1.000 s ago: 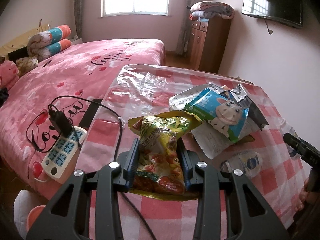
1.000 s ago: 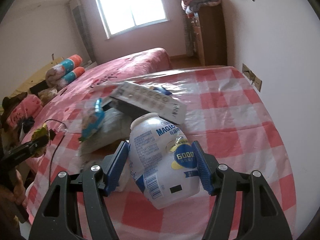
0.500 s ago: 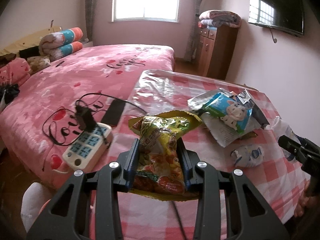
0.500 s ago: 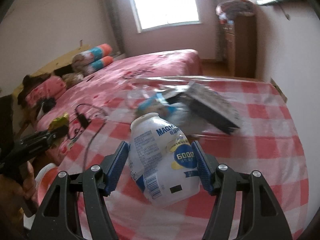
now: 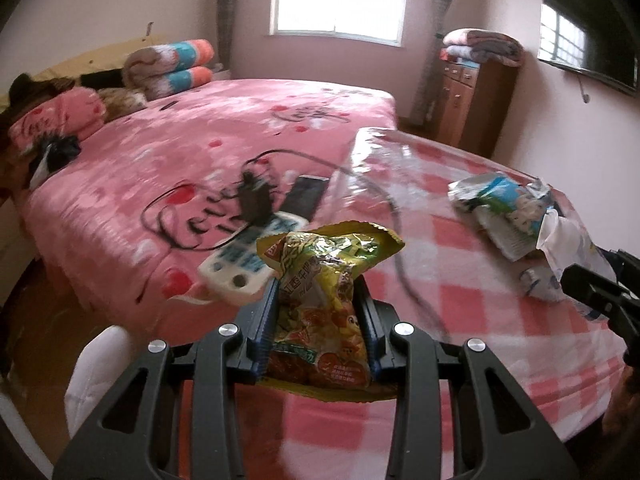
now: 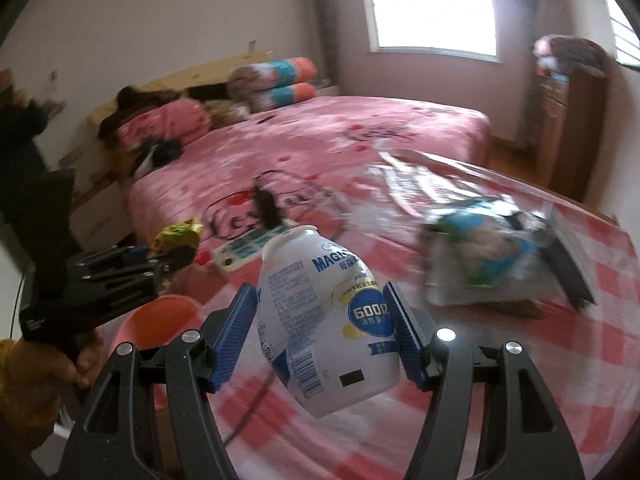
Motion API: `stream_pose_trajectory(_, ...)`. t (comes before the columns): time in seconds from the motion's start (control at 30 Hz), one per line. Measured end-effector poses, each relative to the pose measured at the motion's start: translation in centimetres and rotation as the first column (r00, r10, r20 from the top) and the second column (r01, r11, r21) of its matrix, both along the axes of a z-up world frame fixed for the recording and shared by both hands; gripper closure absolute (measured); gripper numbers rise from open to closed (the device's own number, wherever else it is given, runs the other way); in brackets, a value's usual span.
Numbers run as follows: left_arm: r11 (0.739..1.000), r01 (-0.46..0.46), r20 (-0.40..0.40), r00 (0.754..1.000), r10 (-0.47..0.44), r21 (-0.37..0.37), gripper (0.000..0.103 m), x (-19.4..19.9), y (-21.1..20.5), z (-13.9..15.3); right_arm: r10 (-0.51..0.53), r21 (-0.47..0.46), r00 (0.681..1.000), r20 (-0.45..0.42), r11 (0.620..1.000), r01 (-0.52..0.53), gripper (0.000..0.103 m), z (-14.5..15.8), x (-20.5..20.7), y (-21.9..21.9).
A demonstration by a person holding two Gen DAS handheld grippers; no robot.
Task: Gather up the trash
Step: 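Carry the snack bag and bottle to the pink bucket and release both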
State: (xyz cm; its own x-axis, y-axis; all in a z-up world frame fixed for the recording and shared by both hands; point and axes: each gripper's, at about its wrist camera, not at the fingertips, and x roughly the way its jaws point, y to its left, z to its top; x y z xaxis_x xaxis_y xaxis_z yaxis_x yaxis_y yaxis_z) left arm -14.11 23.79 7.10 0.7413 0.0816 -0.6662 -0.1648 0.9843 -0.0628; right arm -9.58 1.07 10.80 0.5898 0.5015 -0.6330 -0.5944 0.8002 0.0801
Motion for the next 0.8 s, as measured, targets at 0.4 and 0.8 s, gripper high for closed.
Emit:
stream_pose_trajectory(0.4,0.985,-0.174,-0.078,0.982,0.174,0.006,0.065,-5.4,7.7,-3.7,0.265,-0.052,0.963,-0.045,0.962,-0.267,0.037,-2.1,-3.2,9.7)
stream_pose_trajectory(0.8,0.970,-0.242,-0.176,0.956,0.236,-0.014,0.065,-8.7,10.8,-8.3,0.433,-0.126,0.896,-0.100,0.888,-0.443,0.037,-5.4,-6.6,16.6)
